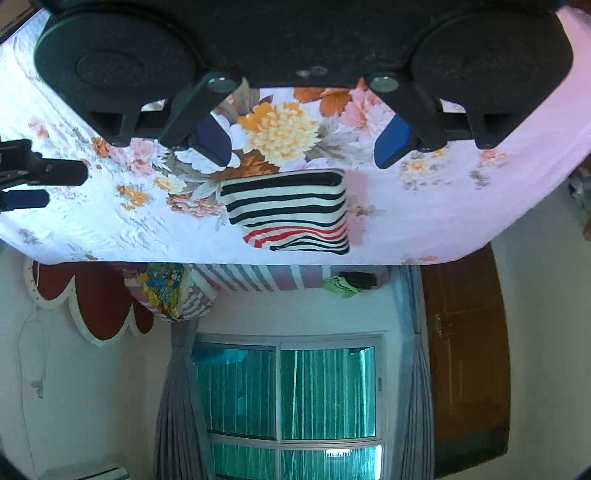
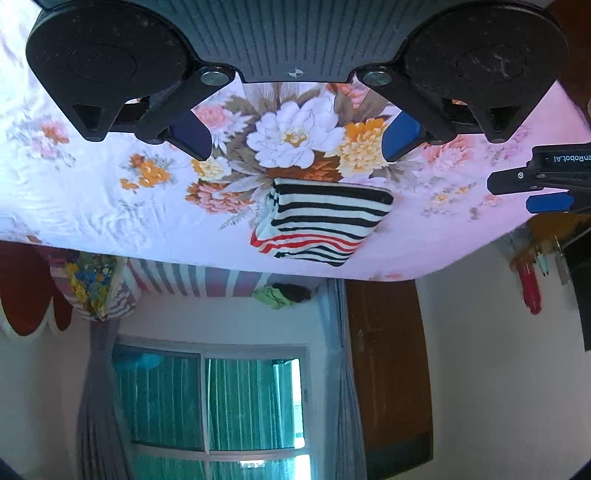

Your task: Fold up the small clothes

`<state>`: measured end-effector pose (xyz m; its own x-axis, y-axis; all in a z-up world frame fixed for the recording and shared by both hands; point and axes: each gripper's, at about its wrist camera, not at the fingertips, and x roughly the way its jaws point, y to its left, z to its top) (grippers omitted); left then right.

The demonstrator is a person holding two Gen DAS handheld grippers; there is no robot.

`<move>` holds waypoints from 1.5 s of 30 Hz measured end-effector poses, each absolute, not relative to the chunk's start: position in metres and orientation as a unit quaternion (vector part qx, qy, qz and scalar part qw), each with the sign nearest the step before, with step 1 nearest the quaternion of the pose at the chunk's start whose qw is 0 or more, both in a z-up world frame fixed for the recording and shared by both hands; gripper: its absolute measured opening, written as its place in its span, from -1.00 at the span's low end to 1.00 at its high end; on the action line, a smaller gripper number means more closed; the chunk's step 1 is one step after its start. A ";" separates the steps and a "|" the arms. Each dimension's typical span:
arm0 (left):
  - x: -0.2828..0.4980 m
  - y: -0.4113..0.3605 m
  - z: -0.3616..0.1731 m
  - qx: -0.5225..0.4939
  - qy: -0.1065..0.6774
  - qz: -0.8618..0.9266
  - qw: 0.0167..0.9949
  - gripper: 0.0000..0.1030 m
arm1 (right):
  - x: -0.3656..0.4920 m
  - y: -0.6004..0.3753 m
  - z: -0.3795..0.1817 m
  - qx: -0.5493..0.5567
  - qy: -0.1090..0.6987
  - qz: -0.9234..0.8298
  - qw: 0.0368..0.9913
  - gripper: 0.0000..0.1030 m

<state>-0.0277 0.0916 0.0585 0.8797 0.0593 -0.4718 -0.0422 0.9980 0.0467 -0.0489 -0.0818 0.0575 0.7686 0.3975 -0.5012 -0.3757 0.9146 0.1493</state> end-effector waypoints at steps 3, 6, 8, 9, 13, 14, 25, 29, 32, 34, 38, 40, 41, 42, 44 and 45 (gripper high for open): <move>-0.044 0.083 0.068 0.027 0.232 0.023 0.972 0.28 | -0.065 -0.089 0.064 0.024 0.266 0.202 0.942 0.89; -0.053 0.080 0.076 0.005 0.246 0.019 0.969 -1.00 | -0.079 -0.095 0.072 0.030 0.260 0.202 0.944 0.89; -0.057 0.071 0.077 0.025 0.253 0.028 0.967 -0.96 | -0.088 -0.100 0.077 0.031 0.254 0.203 0.945 0.89; -0.060 0.064 0.077 0.042 0.250 0.039 0.966 -0.30 | -0.092 -0.101 0.080 0.032 0.252 0.203 0.945 0.89; -0.077 0.051 0.078 0.042 0.216 0.042 0.975 0.99 | -0.102 -0.107 0.089 0.030 0.243 0.198 0.949 0.89; -0.076 0.048 0.078 0.033 0.225 0.041 0.973 0.99 | -0.104 -0.108 0.091 0.032 0.240 0.199 0.950 0.89; -0.084 0.040 0.085 0.025 0.222 0.051 0.973 0.99 | -0.115 -0.116 0.100 0.033 0.235 0.204 0.950 0.89; -0.087 0.043 0.084 0.021 0.220 0.053 0.974 0.99 | -0.117 -0.115 0.101 0.032 0.235 0.206 0.949 0.89; -0.088 0.046 0.084 0.018 0.222 0.053 0.974 0.99 | -0.118 -0.115 0.101 0.030 0.235 0.207 0.949 0.89; -0.088 0.049 0.084 0.011 0.220 0.049 0.974 0.99 | -0.117 -0.115 0.101 0.028 0.235 0.206 0.950 0.89; -0.089 0.050 0.084 0.012 0.219 0.053 0.974 0.99 | -0.118 -0.116 0.101 0.028 0.235 0.205 0.950 0.89; -0.089 0.051 0.085 0.011 0.218 0.055 0.974 0.99 | -0.118 -0.116 0.101 0.026 0.235 0.205 0.950 0.89; -0.089 0.051 0.085 0.010 0.218 0.054 0.974 0.99 | -0.118 -0.116 0.101 0.026 0.235 0.205 0.950 0.89; -0.089 0.052 0.085 0.010 0.218 0.054 0.974 0.99 | -0.118 -0.116 0.101 0.027 0.235 0.206 0.950 0.89; -0.089 0.052 0.085 0.010 0.217 0.053 0.975 0.99 | -0.118 -0.116 0.101 0.027 0.233 0.207 0.950 0.89; -0.089 0.052 0.084 0.009 0.216 0.052 0.975 0.99 | -0.118 -0.117 0.101 0.026 0.234 0.207 0.950 0.89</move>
